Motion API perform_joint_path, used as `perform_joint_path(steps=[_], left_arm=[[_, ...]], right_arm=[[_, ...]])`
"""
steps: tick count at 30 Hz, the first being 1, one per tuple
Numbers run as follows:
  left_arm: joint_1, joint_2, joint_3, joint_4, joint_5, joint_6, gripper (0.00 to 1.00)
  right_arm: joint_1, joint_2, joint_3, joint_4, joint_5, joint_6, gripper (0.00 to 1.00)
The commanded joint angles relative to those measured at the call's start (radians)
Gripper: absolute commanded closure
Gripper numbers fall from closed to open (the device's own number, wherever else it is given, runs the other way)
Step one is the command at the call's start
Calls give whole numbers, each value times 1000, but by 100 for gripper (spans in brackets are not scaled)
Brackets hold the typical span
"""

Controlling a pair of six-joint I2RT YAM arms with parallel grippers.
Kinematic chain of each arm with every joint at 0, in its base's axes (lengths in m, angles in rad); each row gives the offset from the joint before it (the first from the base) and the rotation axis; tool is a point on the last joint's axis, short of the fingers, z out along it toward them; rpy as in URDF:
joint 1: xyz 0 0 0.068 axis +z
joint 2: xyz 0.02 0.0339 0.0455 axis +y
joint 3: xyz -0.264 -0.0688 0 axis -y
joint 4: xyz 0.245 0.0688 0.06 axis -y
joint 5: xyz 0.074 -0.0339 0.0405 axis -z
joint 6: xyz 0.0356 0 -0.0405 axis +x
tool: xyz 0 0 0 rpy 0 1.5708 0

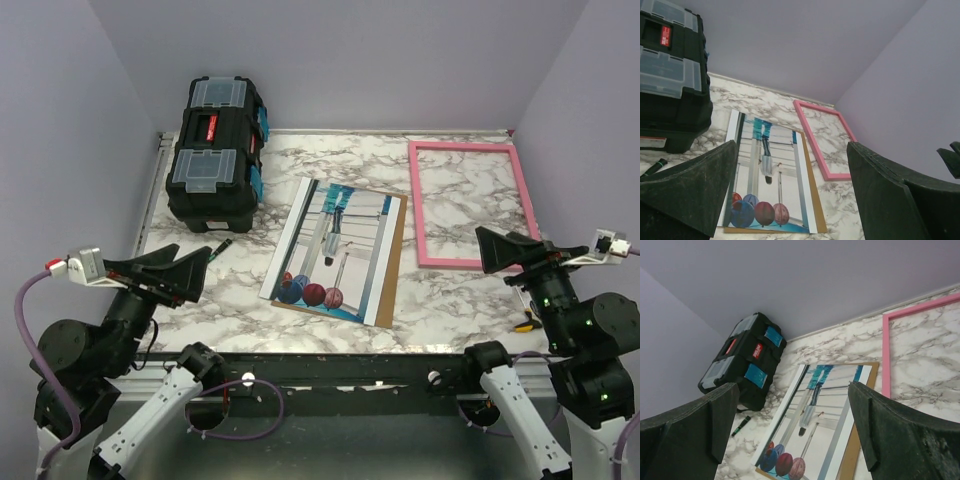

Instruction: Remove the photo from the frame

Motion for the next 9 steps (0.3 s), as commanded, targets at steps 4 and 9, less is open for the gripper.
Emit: perform_joint_path(steps=[4, 9], left_arm=[[5, -24, 8, -46, -91, 52, 5], [6, -13, 0, -35, -90, 53, 5]], right_arm=[[0, 13, 81, -50, 73, -19, 0], [0, 77, 107, -103, 68, -37, 0]])
